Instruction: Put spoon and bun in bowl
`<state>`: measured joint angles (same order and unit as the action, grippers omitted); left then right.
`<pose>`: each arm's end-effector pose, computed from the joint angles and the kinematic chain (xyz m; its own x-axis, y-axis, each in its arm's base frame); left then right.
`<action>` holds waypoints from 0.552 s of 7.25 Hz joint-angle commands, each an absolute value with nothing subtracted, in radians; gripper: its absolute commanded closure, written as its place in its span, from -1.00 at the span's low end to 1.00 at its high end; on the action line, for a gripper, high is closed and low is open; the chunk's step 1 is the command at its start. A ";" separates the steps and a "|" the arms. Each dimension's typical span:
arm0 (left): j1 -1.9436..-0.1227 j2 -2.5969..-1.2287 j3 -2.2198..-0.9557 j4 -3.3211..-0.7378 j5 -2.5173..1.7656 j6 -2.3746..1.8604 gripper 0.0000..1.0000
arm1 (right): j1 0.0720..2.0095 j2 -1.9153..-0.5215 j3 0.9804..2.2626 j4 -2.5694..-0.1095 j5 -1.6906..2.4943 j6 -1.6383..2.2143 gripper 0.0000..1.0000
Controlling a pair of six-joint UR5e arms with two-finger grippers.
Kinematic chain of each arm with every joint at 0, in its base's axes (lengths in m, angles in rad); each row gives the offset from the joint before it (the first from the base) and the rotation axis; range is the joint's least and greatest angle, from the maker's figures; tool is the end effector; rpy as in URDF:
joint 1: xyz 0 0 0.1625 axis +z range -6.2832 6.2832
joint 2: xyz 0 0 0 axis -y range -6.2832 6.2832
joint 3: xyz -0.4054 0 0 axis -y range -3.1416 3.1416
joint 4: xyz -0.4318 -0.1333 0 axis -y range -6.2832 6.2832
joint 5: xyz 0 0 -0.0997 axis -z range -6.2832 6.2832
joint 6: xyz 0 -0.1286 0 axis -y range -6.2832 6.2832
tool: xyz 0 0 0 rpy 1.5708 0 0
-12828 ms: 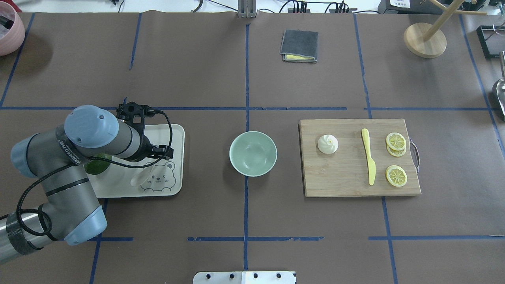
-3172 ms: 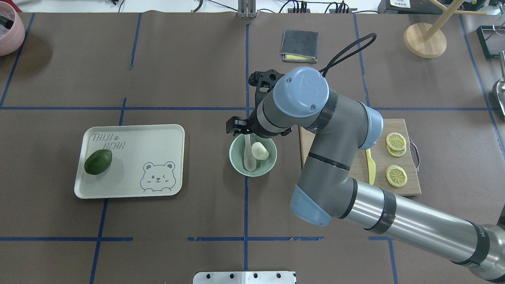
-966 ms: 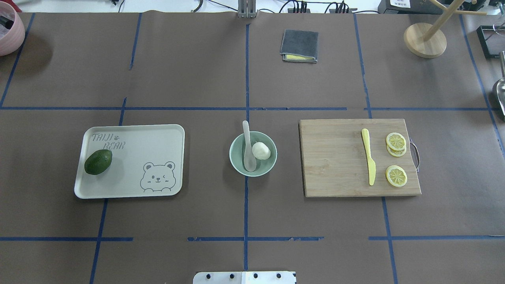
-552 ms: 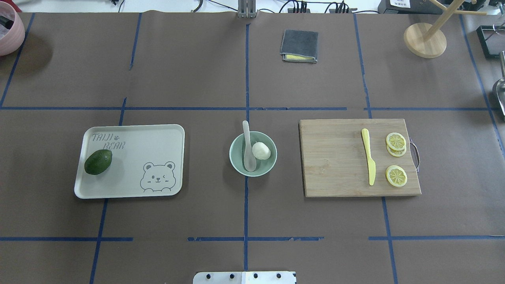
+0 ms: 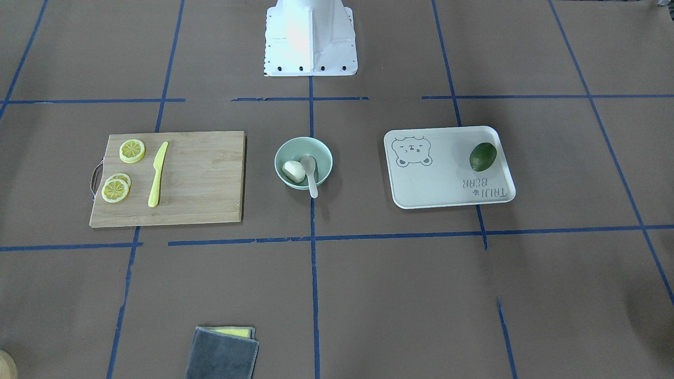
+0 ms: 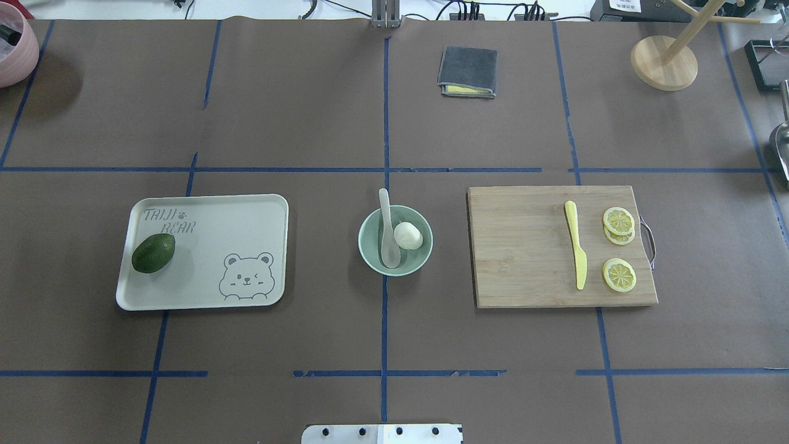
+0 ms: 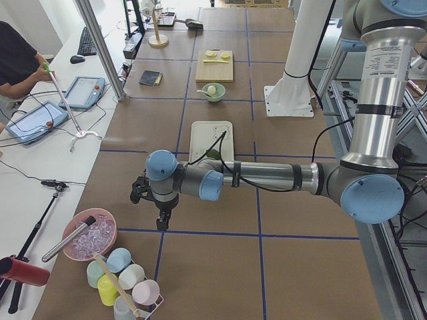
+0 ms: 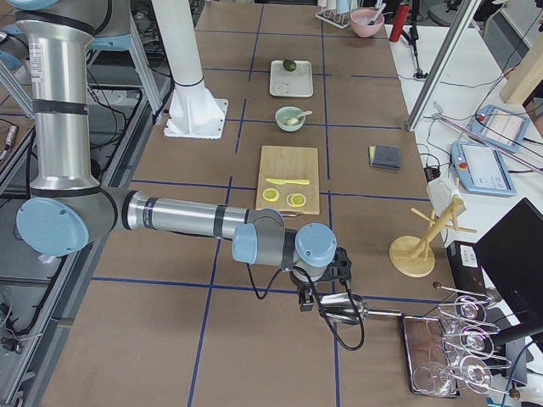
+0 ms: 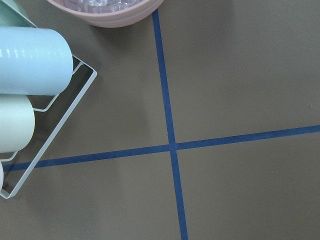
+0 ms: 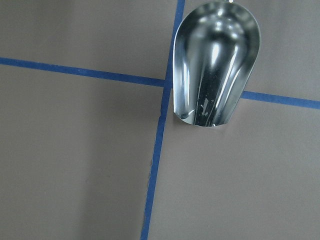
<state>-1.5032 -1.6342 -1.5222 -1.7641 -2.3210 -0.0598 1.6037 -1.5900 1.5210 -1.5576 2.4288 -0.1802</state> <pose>-0.0067 -0.5762 0.6321 0.7230 0.1313 -0.6782 -0.0229 0.9858 0.1664 0.0530 -0.5164 0.6871 0.6475 -0.1162 0.7531 0.0846 0.9932 0.0805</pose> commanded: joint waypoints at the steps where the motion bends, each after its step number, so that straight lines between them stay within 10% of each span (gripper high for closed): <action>1: -1.503 -1.634 -1.523 -1.764 -2.319 -0.060 -1.00 | 1.606 -1.588 1.523 -1.557 2.430 -0.102 -1.00; 4: -1.503 -1.626 -1.523 -1.766 -2.319 -0.060 -1.00 | 1.606 -1.583 1.539 -1.557 2.430 0.006 -1.00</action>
<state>-1.5033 -1.6315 -1.5226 -1.7650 -2.3190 -0.0598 1.6060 -1.5864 1.5320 -1.5570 2.4298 -0.0447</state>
